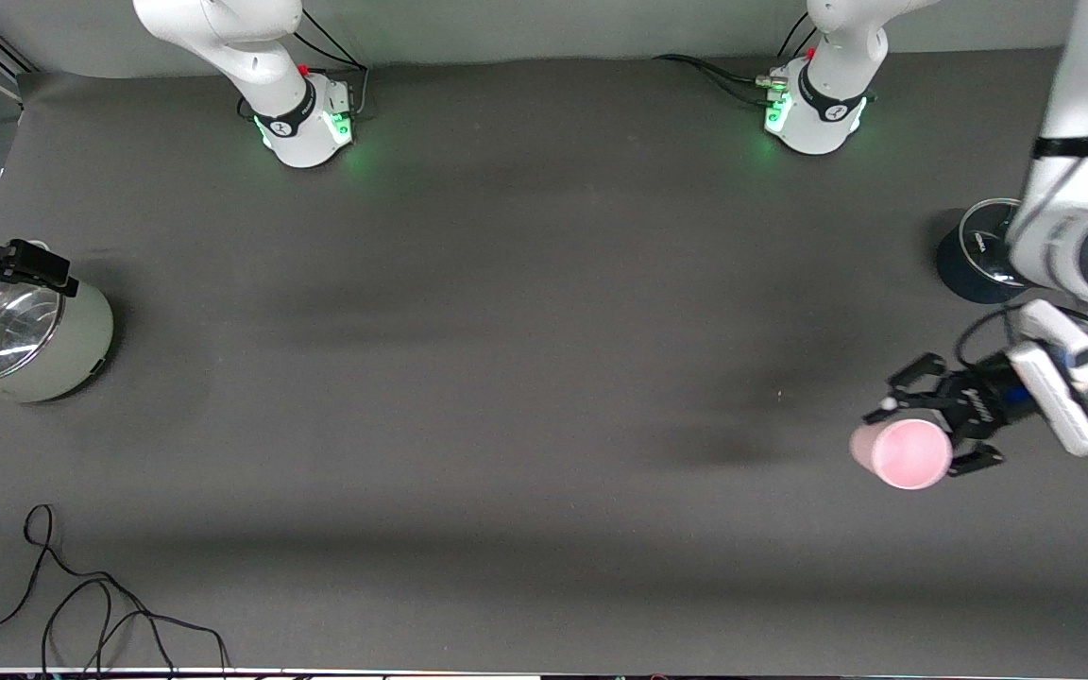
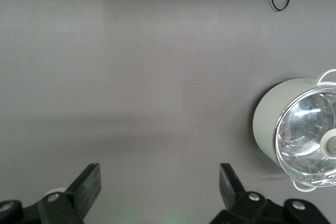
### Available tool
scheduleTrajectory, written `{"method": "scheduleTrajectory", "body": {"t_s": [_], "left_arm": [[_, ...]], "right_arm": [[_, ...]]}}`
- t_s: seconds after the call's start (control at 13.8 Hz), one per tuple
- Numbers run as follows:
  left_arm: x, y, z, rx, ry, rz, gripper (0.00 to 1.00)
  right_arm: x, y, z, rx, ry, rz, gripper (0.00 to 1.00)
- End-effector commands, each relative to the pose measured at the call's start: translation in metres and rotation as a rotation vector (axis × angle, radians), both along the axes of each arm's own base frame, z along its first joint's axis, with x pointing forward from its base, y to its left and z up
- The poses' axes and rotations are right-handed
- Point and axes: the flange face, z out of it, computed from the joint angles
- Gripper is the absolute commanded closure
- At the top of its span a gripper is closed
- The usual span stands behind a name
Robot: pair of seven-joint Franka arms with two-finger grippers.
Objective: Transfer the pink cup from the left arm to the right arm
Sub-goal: 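Lift the pink cup with the left gripper toward the table middle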
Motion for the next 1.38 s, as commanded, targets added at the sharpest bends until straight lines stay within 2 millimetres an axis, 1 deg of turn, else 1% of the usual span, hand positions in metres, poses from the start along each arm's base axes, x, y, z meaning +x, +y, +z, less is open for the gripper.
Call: {"method": "scheduleTrajectory", "body": {"t_s": [0.0, 0.07, 0.22, 0.36, 0.43, 0.58, 0.65, 0.8, 0.94, 1.01, 1.16, 1.3], "left_arm": [[-0.041, -0.09, 0.022, 0.047, -0.04, 0.068, 0.68], [-0.051, -0.127, 0.027, 0.055, -0.048, 0.074, 0.67], [-0.077, -0.196, 0.034, 0.053, -0.049, 0.084, 0.67], [-0.099, -0.249, 0.042, 0.081, -0.069, 0.083, 0.68], [-0.105, -0.27, 0.045, 0.087, -0.074, 0.089, 0.68], [-0.126, -0.316, 0.052, 0.084, -0.082, 0.065, 0.68], [-0.132, -0.331, 0.053, 0.089, -0.084, 0.071, 0.68], [-0.152, -0.364, 0.064, 0.067, -0.064, 0.076, 0.68], [-0.166, -0.387, 0.064, 0.073, -0.067, 0.068, 0.68], [-0.169, -0.394, 0.063, 0.07, -0.065, 0.062, 0.68], [-0.173, -0.402, 0.065, 0.068, -0.067, 0.059, 0.68], [-0.175, -0.403, 0.064, 0.069, -0.066, 0.058, 0.68]], "right_arm": [[-0.001, -0.003, 0.003, 0.011, 0.002, 0.014, 0.0], [-0.002, -0.003, 0.004, 0.011, 0.002, 0.014, 0.0], [-0.002, -0.003, 0.004, 0.011, 0.001, 0.014, 0.0], [-0.002, -0.004, 0.004, 0.011, 0.002, 0.013, 0.0], [-0.002, -0.003, 0.004, 0.012, 0.002, 0.013, 0.0], [-0.002, -0.004, 0.004, 0.011, 0.002, 0.014, 0.0], [-0.002, -0.004, 0.004, 0.011, 0.002, 0.013, 0.0], [-0.002, -0.004, 0.004, 0.011, 0.002, 0.013, 0.0], [-0.002, -0.003, 0.004, 0.012, 0.002, 0.013, 0.0], [-0.002, -0.004, 0.004, 0.011, 0.001, 0.013, 0.0], [-0.002, -0.005, 0.005, 0.011, -0.001, 0.008, 0.0], [-0.002, -0.005, 0.007, 0.011, -0.006, 0.005, 0.0]]}}
